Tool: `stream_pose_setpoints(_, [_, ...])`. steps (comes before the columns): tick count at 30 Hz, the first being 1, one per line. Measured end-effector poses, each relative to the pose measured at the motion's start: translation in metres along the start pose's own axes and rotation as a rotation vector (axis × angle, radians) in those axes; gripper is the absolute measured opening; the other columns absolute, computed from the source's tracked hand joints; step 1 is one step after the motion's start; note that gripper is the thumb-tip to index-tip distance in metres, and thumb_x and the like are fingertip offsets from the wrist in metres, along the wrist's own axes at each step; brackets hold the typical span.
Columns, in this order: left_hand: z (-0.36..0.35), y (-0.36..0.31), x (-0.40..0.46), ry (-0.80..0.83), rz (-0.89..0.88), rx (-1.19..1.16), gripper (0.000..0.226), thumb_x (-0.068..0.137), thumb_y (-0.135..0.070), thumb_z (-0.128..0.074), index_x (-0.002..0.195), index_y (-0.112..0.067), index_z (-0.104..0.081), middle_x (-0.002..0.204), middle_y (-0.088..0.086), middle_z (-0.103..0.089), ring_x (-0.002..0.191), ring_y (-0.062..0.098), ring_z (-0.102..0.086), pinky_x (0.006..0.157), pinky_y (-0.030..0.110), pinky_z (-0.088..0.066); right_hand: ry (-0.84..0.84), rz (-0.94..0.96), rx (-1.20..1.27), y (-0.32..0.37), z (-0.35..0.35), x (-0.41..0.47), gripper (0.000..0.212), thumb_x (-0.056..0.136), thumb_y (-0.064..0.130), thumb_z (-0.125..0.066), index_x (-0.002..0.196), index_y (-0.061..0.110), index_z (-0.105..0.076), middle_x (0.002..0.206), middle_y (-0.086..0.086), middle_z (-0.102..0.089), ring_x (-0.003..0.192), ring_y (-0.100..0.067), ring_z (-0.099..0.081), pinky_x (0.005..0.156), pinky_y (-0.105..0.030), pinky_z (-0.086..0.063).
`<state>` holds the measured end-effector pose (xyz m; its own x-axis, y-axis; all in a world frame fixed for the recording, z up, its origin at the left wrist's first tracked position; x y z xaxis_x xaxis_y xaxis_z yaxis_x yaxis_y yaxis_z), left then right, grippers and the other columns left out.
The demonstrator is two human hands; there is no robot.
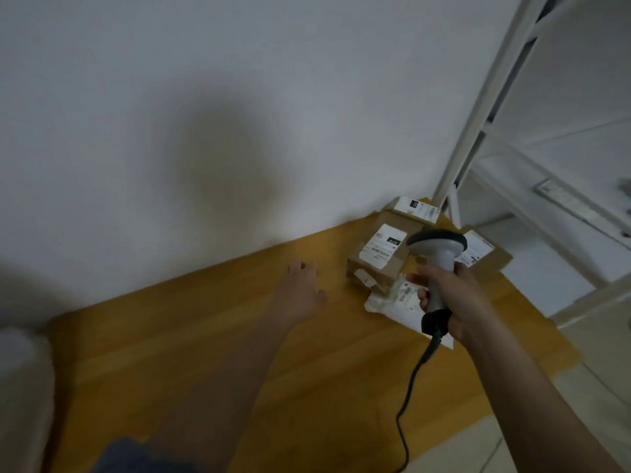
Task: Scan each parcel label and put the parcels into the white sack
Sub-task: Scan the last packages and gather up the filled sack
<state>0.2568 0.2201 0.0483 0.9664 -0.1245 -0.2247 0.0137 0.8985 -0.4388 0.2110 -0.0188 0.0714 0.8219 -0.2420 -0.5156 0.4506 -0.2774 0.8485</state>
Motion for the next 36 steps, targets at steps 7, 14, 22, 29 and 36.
stream_pose_setpoints(7, [-0.075,-0.041,0.039,0.208,0.032,-0.053,0.054,0.096,-0.027,-0.056,0.146,-0.018,-0.036,0.152,0.007,-0.028,0.138,0.025,-0.031,0.110,0.038,-0.037,-0.032,-0.049,-0.014,0.010,0.044,0.050,0.036,0.091,0.007,-0.062,0.122,0.015,-0.044,0.088,-0.016,-0.065,0.045,-0.012,-0.049,0.044,-0.024,-0.044])
stream_pose_setpoints(14, [-0.114,-0.057,0.104,0.106,0.176,-0.169,0.076,0.081,-0.042,-0.072,0.142,-0.021,-0.033,0.140,0.004,-0.035,0.133,0.026,-0.029,0.102,0.033,-0.034,0.081,-0.153,-0.074,0.023,0.061,0.121,0.036,0.092,0.012,-0.063,0.124,0.014,-0.048,0.082,-0.011,-0.069,0.055,-0.014,-0.055,0.052,-0.028,-0.047])
stream_pose_setpoints(22, [-0.164,-0.060,0.171,0.117,0.433,-0.026,0.133,0.062,-0.059,-0.083,0.155,-0.017,0.002,0.162,0.010,-0.002,0.149,0.031,-0.002,0.118,0.055,-0.004,0.227,-0.242,-0.147,0.021,0.080,0.187,0.038,0.091,0.013,-0.065,0.124,0.021,-0.048,0.080,-0.009,-0.070,0.056,-0.016,-0.055,0.055,-0.030,-0.048])
stream_pose_setpoints(29, [-0.177,-0.042,0.150,-0.031,0.561,-0.099,0.119,0.065,-0.057,-0.082,0.150,-0.012,-0.012,0.137,0.018,-0.028,0.128,0.036,-0.027,0.111,0.045,-0.026,0.294,-0.298,-0.222,0.011,0.085,0.203,0.038,0.091,0.014,-0.065,0.125,0.020,-0.049,0.086,-0.010,-0.070,0.057,-0.015,-0.054,0.053,-0.029,-0.048])
stream_pose_setpoints(36, [-0.163,-0.005,0.040,-0.302,0.831,-0.291,0.129,0.057,-0.050,-0.086,0.152,-0.016,-0.006,0.128,0.015,-0.027,0.121,0.035,-0.025,0.103,0.047,-0.032,0.388,-0.316,-0.252,0.001,0.048,0.187,0.037,0.092,0.014,-0.066,0.124,0.017,-0.051,0.090,-0.011,-0.071,0.057,-0.015,-0.056,0.053,-0.028,-0.048])
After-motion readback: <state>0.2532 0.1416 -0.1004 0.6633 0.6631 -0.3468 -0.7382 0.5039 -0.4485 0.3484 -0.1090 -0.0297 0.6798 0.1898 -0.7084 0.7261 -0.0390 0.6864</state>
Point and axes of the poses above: each hand's wrist, its own x-axis towards the middle knuckle, its own z-axis out of the back of the hand, y = z × x, the point moved 9 cm from there along x, towards the middle knuckle
